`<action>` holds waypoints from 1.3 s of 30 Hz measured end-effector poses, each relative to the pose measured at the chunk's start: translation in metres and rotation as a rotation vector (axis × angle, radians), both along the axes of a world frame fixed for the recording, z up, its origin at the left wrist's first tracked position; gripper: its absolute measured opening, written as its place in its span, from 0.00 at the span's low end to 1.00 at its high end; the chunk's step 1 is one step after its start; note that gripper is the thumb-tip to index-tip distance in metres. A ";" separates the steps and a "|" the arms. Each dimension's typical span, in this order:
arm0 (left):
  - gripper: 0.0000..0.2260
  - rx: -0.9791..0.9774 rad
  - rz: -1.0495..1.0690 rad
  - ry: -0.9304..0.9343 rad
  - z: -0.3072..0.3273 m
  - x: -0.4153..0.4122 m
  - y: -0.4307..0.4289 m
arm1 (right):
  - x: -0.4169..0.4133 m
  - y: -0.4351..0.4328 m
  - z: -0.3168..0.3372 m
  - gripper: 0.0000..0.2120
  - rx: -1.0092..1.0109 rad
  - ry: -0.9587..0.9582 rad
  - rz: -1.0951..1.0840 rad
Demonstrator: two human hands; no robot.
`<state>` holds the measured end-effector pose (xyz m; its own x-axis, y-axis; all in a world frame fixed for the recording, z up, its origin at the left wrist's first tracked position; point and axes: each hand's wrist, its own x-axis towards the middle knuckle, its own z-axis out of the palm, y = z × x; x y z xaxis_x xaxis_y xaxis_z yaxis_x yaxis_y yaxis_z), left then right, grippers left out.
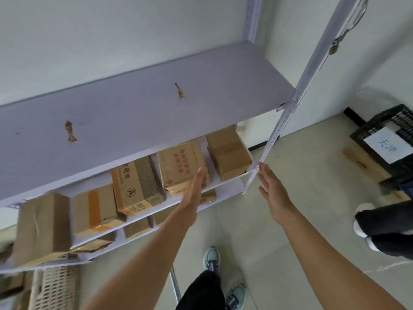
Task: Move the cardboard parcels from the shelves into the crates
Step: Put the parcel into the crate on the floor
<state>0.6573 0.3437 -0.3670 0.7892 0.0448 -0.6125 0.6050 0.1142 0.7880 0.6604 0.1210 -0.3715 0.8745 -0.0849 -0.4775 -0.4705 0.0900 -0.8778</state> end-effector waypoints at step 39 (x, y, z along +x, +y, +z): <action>0.29 0.018 0.346 0.010 -0.199 0.237 -0.070 | 0.300 -0.036 -0.205 0.28 -0.045 0.157 0.204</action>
